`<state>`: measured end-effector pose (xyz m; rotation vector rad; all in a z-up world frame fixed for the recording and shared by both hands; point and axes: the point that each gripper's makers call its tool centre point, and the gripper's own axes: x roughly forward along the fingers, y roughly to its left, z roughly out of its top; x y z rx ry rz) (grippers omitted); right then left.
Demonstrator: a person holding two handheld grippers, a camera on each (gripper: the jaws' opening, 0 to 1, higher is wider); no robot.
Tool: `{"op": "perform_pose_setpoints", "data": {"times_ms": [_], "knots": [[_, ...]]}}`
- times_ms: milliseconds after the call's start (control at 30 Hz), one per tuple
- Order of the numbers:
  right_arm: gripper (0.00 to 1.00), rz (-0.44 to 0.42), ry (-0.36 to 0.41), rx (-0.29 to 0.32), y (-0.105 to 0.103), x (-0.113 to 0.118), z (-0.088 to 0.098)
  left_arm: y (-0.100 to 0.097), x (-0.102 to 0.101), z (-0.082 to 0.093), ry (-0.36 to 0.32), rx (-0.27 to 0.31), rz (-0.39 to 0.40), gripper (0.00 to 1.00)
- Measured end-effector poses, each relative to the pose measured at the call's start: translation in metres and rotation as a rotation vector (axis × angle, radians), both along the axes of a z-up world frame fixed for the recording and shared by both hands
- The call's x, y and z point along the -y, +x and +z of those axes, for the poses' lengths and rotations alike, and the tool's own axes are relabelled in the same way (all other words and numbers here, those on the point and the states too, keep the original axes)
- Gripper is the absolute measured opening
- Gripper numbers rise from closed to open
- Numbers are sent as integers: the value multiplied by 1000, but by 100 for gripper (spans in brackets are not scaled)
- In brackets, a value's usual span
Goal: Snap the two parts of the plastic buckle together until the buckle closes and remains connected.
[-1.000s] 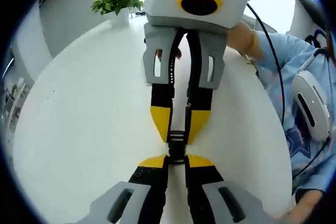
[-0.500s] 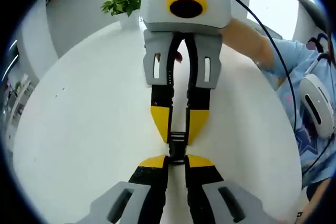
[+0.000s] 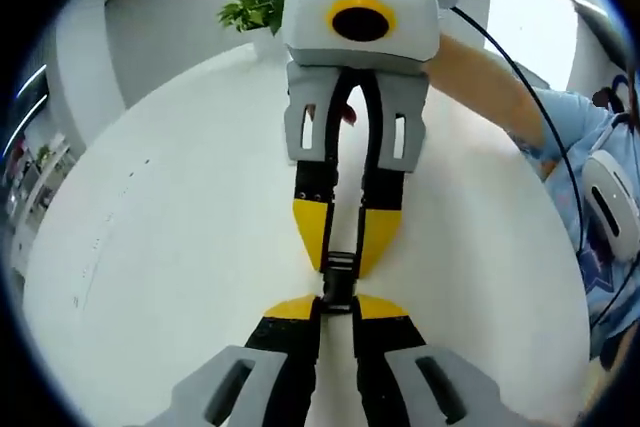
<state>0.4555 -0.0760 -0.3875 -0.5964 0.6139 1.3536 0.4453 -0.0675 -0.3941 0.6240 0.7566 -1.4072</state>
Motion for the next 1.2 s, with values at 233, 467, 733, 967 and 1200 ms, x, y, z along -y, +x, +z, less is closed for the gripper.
{"op": "perform_pose_setpoints", "data": {"times_ms": [233,467,733,967,1200], "knots": [[12,-23,12,-12,28,-2,2,20,3,-3,-5,-6,47,11],[12,-22,9,-3,42,-6,3,40,1,2,20,-6,59,11],[12,-37,7,1,58,-1,5,41,1,-1,22,-1,79,11],[12,-59,29,5,76,-1,8,55,-3,1,33,18,121,11],[12,-75,34,12,84,-1,7,69,-4,4,14,25,148,11]]}}
